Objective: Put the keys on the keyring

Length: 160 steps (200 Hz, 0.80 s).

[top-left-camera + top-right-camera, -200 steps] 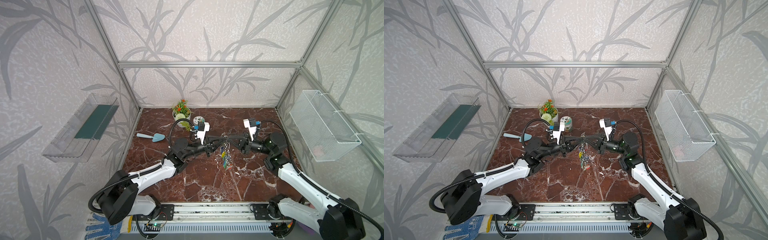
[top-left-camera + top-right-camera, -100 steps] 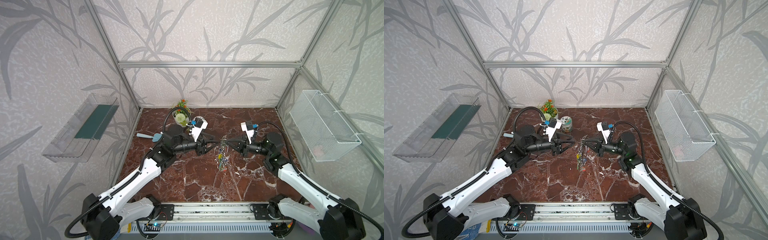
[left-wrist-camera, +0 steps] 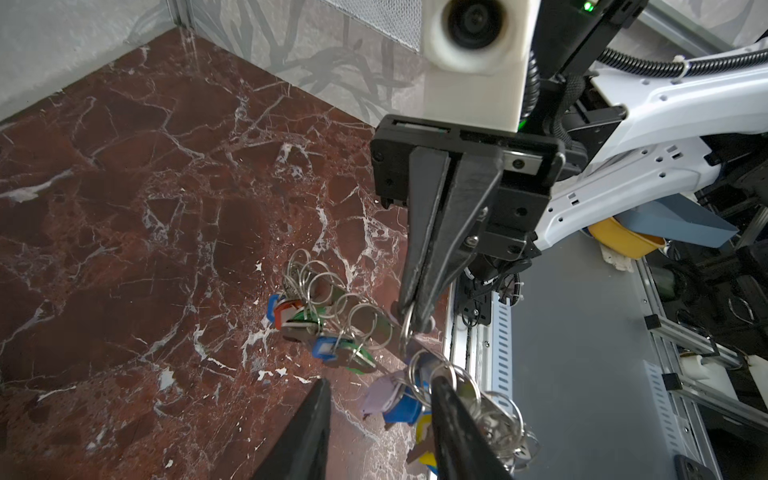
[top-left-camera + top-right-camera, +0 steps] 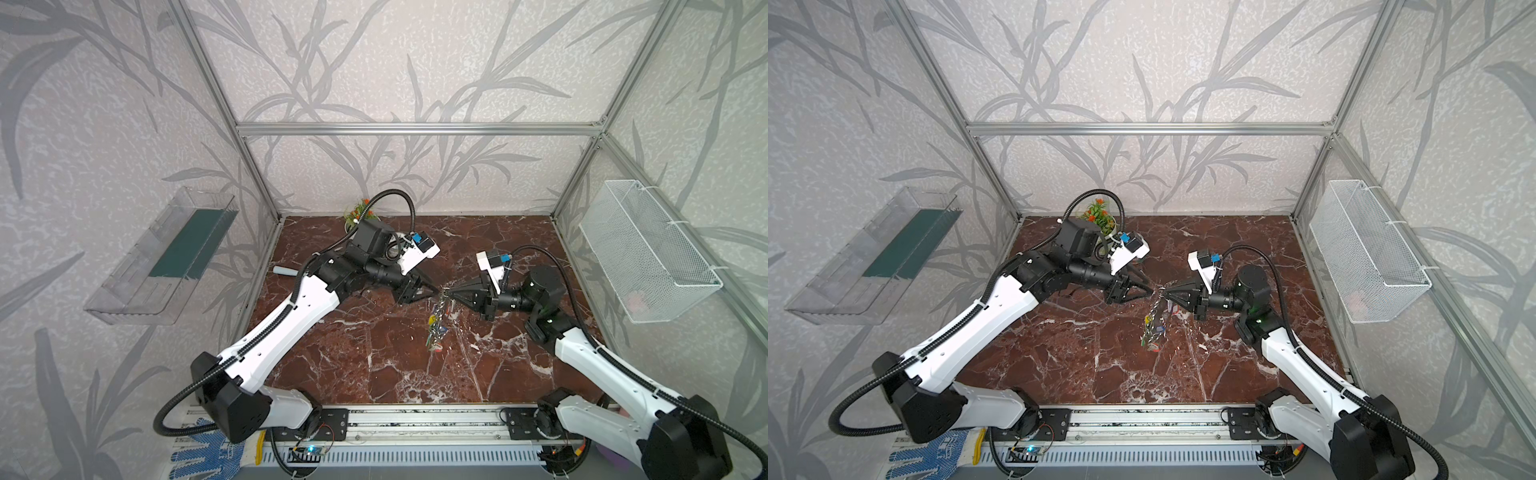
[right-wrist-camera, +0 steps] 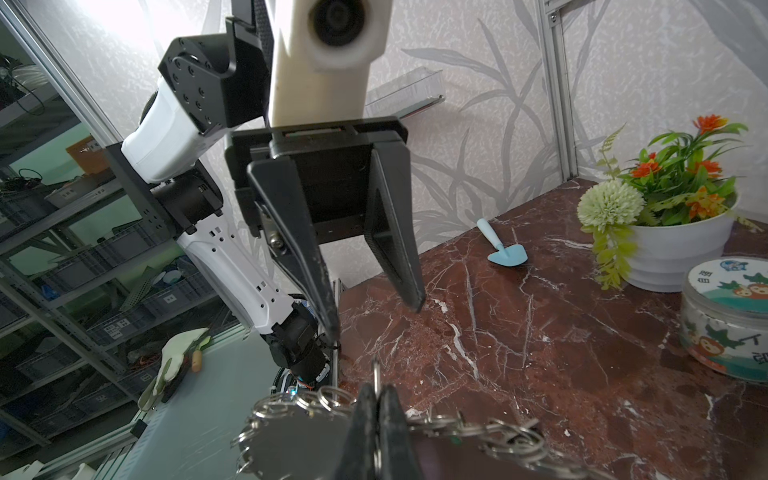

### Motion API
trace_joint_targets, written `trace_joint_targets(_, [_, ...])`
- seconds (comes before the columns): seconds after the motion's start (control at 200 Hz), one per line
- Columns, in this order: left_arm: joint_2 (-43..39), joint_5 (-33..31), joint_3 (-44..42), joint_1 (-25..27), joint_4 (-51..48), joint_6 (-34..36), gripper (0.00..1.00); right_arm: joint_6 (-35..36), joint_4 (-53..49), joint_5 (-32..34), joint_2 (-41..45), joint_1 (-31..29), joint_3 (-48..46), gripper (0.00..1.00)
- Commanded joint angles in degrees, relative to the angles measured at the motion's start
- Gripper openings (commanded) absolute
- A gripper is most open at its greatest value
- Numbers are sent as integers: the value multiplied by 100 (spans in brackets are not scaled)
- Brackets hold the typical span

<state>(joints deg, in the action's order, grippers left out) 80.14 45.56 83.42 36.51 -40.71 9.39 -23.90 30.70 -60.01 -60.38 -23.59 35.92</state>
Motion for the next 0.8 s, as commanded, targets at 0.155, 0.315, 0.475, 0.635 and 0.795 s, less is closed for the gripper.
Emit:
trace_joint_targets(0.155, [561, 73, 810, 195, -1044, 691, 31, -9, 460, -168, 70, -48, -7, 0])
trace_joint_targets(0.315, [704, 42, 965, 286, -1203, 819, 25, -9, 463, -158, 29, -49, -6, 0])
trace_joint_targets(0.475, [744, 14, 1027, 288, -1198, 828, 19, -42, 505, -169, -20, -48, -15, 0])
trace_joint_targets(0.635, [808, 27, 1109, 296, -1211, 830, 18, -53, 507, -200, -44, -58, -23, 0])
trace_joint_targets(0.795, [845, 16, 1150, 315, -1238, 845, 14, -47, 492, -197, -34, -62, -6, 0])
